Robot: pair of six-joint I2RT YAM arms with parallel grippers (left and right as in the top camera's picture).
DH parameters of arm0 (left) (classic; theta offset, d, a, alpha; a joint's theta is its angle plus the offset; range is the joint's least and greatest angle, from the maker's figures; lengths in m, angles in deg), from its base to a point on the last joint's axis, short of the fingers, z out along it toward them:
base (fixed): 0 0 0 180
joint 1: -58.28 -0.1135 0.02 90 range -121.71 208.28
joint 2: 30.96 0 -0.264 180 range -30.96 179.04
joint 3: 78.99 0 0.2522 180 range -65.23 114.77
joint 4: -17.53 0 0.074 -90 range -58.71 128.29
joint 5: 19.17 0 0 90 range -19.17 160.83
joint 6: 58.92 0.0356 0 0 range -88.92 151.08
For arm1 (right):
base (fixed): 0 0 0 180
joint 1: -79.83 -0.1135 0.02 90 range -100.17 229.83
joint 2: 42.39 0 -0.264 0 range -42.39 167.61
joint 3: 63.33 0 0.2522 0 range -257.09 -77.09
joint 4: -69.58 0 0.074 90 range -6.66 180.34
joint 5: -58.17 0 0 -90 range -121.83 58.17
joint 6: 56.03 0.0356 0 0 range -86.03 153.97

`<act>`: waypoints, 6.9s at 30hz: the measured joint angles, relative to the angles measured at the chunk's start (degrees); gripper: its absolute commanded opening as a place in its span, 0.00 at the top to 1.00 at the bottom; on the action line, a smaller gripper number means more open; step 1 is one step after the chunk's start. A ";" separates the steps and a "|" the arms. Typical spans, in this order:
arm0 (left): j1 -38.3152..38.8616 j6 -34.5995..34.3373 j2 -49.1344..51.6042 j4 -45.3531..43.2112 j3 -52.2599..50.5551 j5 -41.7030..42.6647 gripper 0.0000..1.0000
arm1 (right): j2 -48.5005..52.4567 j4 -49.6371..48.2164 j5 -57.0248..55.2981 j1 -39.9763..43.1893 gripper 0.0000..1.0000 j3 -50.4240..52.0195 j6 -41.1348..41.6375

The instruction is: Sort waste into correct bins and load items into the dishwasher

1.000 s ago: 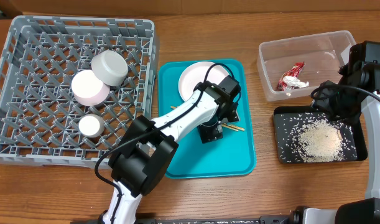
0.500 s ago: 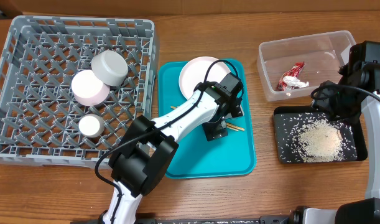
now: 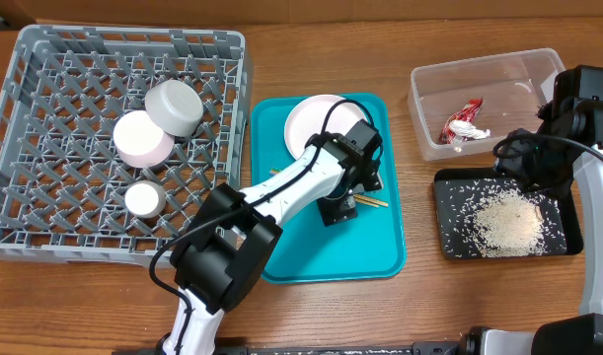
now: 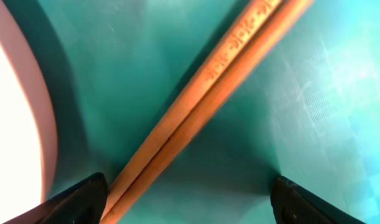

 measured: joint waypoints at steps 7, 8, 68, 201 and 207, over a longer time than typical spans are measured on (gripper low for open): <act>0.02 0.00 -0.02 5.11 -0.42 0.22 0.55 | 0.00 0.00 0.00 0.00 0.39 0.00 0.02; 0.02 0.00 -0.02 5.66 -0.46 0.22 0.60 | 0.00 0.02 0.00 0.00 0.40 0.00 0.02; -0.04 -5.64 -0.74 7.37 0.63 3.85 0.42 | 0.00 0.48 0.00 0.00 0.39 0.00 0.04; -8.41 -78.88 -9.27 7.52 0.66 5.55 0.96 | 0.00 0.68 0.00 0.00 0.39 0.00 0.04; -14.67 -61.22 -21.81 6.82 0.68 0.83 0.96 | 0.00 0.68 0.00 0.00 0.39 0.00 0.04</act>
